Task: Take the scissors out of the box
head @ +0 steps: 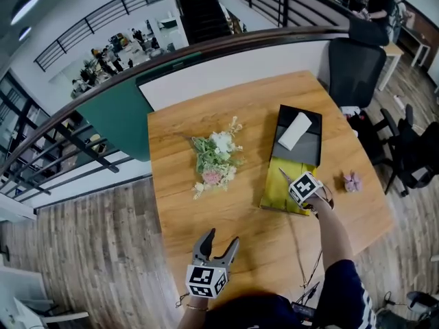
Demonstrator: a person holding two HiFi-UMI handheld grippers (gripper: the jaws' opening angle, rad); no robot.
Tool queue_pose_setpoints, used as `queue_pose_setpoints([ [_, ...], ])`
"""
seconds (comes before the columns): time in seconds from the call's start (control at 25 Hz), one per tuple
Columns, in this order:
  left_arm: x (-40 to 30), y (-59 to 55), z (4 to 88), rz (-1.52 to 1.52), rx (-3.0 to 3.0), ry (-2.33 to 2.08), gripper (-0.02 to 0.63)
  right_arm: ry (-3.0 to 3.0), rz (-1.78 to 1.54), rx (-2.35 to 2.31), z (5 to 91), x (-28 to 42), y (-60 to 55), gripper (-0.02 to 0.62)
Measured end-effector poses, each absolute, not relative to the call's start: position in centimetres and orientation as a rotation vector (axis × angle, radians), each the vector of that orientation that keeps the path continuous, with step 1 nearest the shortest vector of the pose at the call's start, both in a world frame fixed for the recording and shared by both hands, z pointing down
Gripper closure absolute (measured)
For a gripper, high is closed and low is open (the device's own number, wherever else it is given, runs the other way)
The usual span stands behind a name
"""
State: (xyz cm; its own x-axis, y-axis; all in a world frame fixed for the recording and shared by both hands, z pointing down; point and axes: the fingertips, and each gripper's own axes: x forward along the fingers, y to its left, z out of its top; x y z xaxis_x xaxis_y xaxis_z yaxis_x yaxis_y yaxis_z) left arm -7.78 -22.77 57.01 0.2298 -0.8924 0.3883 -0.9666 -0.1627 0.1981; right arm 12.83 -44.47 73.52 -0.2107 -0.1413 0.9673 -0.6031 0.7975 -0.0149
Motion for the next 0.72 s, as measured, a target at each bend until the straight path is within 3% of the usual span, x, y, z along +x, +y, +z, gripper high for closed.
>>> queue_pose_setpoints([
  [0.72, -7.8, -19.7, 55.8, 0.217, 2.196, -1.695, 0.299, -2.014, 0.259, 0.774, 64.3, 10.5, -41.9, 0.502],
])
